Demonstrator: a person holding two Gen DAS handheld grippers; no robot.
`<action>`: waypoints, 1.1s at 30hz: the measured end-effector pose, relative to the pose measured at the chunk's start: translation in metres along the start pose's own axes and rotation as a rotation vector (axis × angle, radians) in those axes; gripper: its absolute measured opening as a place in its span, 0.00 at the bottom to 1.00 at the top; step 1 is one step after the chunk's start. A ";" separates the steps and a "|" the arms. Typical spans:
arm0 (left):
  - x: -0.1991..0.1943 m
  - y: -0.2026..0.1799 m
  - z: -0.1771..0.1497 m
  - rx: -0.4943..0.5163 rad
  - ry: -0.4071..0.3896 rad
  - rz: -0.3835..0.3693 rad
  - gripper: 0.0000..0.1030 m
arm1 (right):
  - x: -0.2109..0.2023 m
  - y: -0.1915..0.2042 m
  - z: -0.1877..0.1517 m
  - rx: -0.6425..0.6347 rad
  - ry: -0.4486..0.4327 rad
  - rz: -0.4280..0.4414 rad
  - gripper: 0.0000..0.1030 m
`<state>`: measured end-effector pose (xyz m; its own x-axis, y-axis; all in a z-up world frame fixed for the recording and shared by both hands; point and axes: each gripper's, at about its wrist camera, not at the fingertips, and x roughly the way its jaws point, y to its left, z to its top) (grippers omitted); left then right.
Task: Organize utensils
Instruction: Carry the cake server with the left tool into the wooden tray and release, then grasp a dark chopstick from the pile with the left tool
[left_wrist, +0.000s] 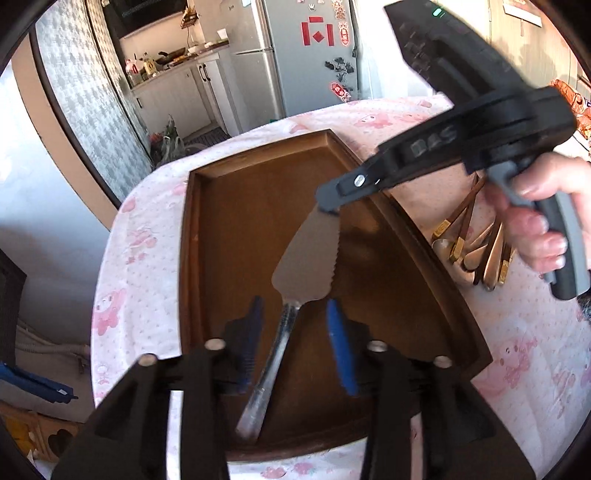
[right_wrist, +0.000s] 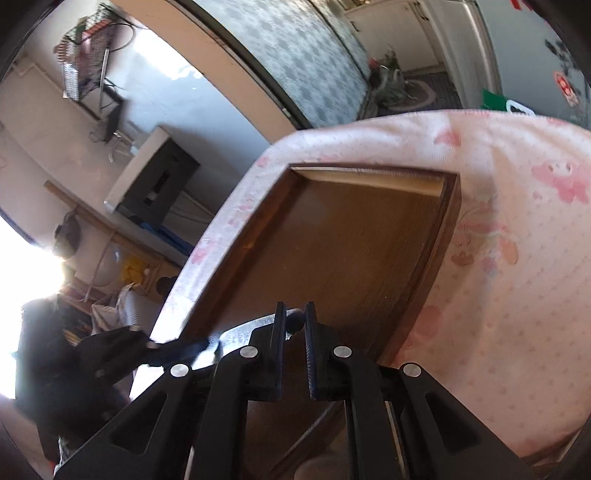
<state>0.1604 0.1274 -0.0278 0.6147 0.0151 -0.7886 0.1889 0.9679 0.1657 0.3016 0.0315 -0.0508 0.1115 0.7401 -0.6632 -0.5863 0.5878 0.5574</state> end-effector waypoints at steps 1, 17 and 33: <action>-0.003 0.001 -0.001 -0.005 -0.006 -0.001 0.49 | 0.000 0.002 -0.001 -0.001 -0.008 -0.002 0.15; -0.068 -0.083 -0.008 0.117 -0.191 -0.145 0.73 | -0.218 -0.051 -0.076 0.028 -0.282 -0.243 0.69; -0.013 -0.156 0.016 0.181 -0.141 -0.268 0.58 | -0.216 -0.161 -0.115 0.338 -0.302 -0.279 0.30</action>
<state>0.1350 -0.0279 -0.0343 0.6226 -0.2802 -0.7307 0.4825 0.8726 0.0765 0.2796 -0.2602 -0.0546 0.4815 0.5725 -0.6636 -0.2158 0.8113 0.5433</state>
